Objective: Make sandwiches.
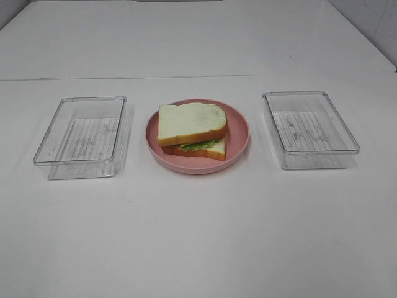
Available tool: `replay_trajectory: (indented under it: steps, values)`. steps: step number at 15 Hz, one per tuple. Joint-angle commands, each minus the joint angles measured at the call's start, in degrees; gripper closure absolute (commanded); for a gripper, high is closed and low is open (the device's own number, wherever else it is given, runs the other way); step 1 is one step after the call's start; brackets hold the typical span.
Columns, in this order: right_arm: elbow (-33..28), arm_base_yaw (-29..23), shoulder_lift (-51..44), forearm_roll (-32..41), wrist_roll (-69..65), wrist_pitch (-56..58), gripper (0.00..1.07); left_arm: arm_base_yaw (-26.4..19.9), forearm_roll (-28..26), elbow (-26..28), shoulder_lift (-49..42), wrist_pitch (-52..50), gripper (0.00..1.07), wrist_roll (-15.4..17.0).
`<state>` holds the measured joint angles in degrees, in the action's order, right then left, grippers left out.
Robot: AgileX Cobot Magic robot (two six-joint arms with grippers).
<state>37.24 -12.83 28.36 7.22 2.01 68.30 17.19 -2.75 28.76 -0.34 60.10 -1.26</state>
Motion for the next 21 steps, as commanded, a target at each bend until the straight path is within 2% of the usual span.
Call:
replay_trajectory:
  steps: [1,2,5,19,21]
  values:
    - [-6.3,0.06,-10.08,-0.52,2.52,-3.21,0.28,0.11,-0.34,-0.11,-1.15,-0.52,0.34,-0.23]
    - [-6.82,0.06,-17.53,0.23,4.01,-6.25,0.28,0.11,-0.4,-0.11,-1.15,-0.52,0.34,-0.46]
    - [-8.25,0.06,-23.78,0.17,6.36,-7.28,0.28,0.11,-0.92,-0.11,-1.15,-0.52,0.34,-1.78]
    - [-8.25,0.06,-24.47,0.11,6.3,-7.28,0.28,0.11,-0.97,-0.11,-1.15,-0.52,0.34,-1.72]
    - [-8.25,0.17,-24.47,0.17,6.3,-7.28,0.28,-1.2,-0.97,-0.11,-1.26,-0.52,0.34,-1.72]
